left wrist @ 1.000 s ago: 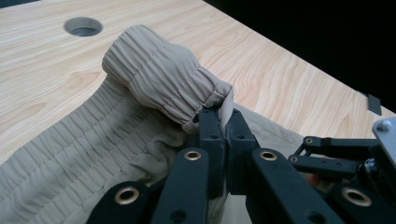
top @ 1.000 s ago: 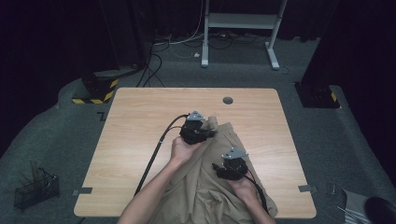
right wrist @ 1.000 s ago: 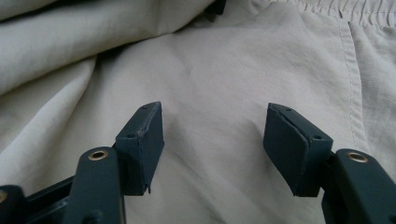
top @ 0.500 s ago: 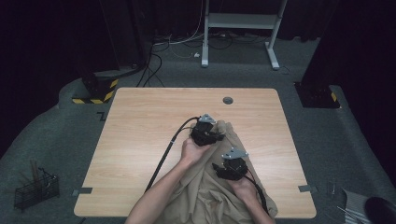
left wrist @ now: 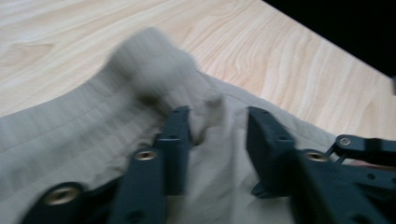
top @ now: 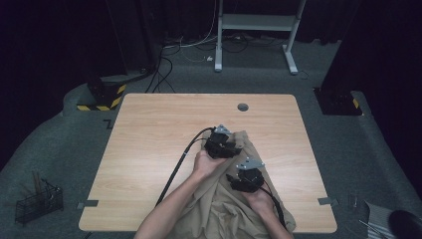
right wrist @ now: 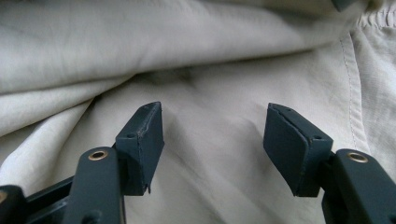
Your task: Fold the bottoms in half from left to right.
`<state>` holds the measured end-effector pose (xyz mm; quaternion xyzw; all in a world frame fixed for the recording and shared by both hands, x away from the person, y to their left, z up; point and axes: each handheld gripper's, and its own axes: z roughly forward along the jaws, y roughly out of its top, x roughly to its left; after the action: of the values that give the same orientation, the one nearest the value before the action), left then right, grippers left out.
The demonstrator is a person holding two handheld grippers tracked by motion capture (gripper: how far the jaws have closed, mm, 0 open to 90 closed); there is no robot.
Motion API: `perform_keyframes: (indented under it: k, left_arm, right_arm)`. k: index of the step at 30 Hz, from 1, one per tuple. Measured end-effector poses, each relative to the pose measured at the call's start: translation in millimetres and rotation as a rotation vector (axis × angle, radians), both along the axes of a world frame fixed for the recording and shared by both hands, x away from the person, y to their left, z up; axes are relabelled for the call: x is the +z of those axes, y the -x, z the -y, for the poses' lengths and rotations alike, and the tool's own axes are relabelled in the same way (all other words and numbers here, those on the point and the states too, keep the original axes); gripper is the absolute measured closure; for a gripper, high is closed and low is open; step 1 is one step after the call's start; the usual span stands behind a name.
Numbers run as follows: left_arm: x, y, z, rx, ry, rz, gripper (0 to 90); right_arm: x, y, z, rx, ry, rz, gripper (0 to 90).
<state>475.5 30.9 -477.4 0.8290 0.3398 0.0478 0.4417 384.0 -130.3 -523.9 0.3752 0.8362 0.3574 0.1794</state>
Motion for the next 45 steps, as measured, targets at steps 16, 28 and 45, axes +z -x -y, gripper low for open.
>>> perform_keyframes:
  k: [16, 28, 45]
  left_arm:
    - [11.2, 49.3, -71.0, 0.039, 0.011, 0.001, 37.6]
    - [-21.8, 100.6, -84.1, 0.041, -0.036, -0.024, 41.6]
    - [-37.2, 71.6, -76.4, 0.174, -0.157, -0.007, 70.1]
  right_arm:
    - [0.3, 0.3, -0.2, -0.005, 0.0, -0.002, 37.7]
    - [5.6, 23.5, 2.8, 0.045, 0.014, -0.022, 37.2]
    - [-0.1, -8.2, -14.9, 0.031, -0.001, -0.003, 37.4]
